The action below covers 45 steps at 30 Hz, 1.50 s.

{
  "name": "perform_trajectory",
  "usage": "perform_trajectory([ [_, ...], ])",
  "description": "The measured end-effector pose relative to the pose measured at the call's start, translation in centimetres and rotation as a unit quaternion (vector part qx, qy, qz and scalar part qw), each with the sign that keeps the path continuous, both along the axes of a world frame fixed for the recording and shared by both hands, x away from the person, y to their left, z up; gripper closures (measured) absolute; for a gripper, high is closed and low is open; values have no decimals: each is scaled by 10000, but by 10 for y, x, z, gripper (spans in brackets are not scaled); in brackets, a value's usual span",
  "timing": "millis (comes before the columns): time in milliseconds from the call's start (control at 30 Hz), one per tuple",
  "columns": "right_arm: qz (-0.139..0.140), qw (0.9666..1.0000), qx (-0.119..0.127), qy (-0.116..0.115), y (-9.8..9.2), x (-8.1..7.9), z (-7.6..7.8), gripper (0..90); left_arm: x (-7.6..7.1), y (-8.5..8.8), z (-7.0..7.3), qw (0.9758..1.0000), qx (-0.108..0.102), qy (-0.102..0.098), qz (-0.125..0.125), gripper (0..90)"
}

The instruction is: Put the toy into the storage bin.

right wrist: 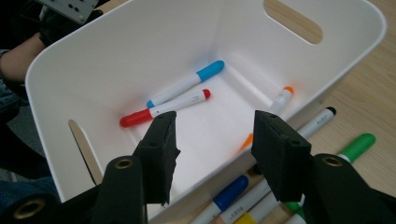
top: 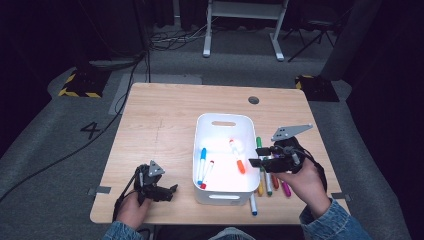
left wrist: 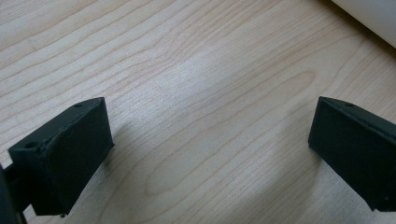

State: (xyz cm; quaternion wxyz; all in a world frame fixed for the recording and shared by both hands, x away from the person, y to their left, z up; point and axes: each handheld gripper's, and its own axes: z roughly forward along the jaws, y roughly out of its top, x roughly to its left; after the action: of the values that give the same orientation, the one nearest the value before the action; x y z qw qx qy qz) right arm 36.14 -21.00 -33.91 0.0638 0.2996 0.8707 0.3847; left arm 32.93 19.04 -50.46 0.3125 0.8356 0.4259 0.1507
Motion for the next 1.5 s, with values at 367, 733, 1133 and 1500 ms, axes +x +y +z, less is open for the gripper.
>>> perform_trajectory([
  [367,-736,9971,-53,167,-42,20,-19,518,0,0,0,10000,-1,-13,3,0],
  [733,-1367,9887,-427,438,-75,46,-54,564,0,0,0,10000,2,2,0,0],
  [1133,-1731,9779,-807,853,-98,65,-96,623,0,0,0,10000,0,2,-1,0],
  [1500,-1704,9727,-1189,1031,-98,69,-120,672,0,0,0,10000,-2,-9,6,0],
])
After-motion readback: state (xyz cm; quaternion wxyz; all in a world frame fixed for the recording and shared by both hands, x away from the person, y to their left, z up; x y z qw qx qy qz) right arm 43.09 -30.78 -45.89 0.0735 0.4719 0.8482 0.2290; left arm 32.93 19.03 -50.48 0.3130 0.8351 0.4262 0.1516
